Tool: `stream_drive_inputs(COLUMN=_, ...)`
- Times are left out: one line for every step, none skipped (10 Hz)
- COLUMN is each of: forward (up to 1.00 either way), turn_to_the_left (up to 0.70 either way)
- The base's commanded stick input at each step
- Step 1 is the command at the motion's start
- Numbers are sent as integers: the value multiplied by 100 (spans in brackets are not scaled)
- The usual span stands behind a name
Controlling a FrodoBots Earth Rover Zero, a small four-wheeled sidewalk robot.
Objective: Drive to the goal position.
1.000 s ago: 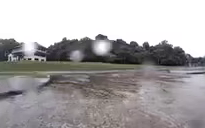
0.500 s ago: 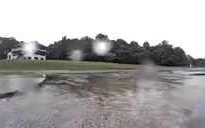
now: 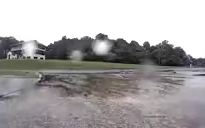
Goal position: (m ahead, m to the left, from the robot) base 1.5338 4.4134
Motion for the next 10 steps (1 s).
stream_drive_inputs(forward=85, turn_to_the_left=34)
stream_drive_inputs(forward=85, turn_to_the_left=34)
stream_drive_inputs(forward=85, turn_to_the_left=34)
stream_drive_inputs(forward=85, turn_to_the_left=34)
stream_drive_inputs(forward=85, turn_to_the_left=34)
stream_drive_inputs(forward=85, turn_to_the_left=34)
stream_drive_inputs(forward=85, turn_to_the_left=34)
stream_drive_inputs(forward=85, turn_to_the_left=34)
stream_drive_inputs(forward=85, turn_to_the_left=34)
stream_drive_inputs(forward=85, turn_to_the_left=19)
